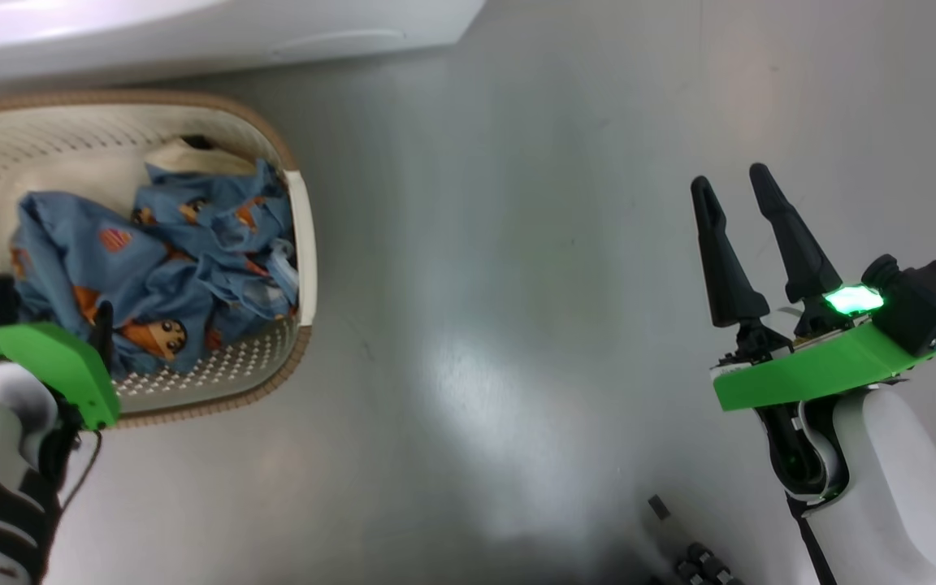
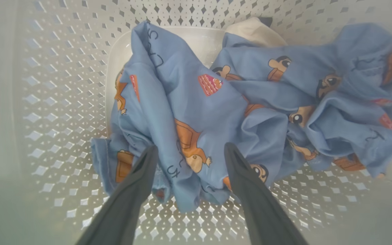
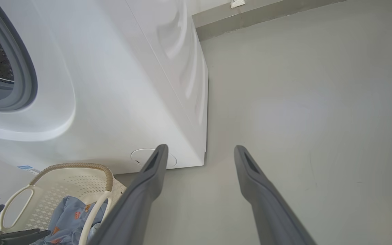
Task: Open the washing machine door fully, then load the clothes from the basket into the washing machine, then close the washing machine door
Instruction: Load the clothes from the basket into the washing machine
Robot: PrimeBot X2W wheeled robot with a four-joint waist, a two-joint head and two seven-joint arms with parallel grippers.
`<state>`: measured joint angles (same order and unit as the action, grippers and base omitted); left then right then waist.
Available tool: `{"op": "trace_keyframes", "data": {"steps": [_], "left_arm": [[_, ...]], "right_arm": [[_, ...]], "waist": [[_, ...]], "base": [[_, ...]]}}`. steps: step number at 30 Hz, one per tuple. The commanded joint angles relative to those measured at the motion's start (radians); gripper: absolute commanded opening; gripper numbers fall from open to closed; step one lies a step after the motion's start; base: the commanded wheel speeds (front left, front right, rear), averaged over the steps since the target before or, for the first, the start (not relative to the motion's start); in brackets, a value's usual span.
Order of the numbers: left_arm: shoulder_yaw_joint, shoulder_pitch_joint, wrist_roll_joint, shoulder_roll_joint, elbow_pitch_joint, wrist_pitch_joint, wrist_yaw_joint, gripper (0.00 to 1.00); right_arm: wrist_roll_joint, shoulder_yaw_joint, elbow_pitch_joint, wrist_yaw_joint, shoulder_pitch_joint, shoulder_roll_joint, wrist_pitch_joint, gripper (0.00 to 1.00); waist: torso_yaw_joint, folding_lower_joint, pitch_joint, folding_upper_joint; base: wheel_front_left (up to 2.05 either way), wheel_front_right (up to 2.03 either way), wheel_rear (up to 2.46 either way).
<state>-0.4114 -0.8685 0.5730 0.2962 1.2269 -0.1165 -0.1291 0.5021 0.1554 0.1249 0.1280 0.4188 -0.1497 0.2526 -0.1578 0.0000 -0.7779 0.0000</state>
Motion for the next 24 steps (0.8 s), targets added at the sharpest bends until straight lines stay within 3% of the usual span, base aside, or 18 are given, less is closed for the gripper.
{"op": "trace_keyframes", "data": {"steps": [1,22,23,24], "left_arm": [[0.015,0.003,0.007,0.050,0.002,0.004,-0.002,1.00],[-0.051,-0.097,0.099,0.087,0.013,0.166,-0.002,1.00],[-0.057,-0.095,0.107,0.089,0.005,0.169,-0.002,0.81],[-0.062,-0.093,0.117,0.090,-0.001,0.172,-0.002,0.38]], "right_arm": [[-0.009,0.024,-0.024,0.003,-0.017,0.005,0.009,1.00],[-0.020,0.060,-0.056,0.003,0.014,0.019,0.009,1.00],[-0.020,0.061,-0.056,0.003,0.014,0.020,0.009,1.00],[-0.020,0.061,-0.056,0.003,0.014,0.020,0.009,1.00]], "waist": [[-0.011,0.0000,-0.036,0.0000],[-0.034,0.0000,-0.121,0.0000],[-0.034,0.0000,-0.121,0.0000],[-0.034,0.0000,-0.121,0.0000]], "base": [[0.00,0.00,0.00],[0.00,0.00,0.00],[0.00,0.00,0.00],[0.00,0.00,0.00]]}}
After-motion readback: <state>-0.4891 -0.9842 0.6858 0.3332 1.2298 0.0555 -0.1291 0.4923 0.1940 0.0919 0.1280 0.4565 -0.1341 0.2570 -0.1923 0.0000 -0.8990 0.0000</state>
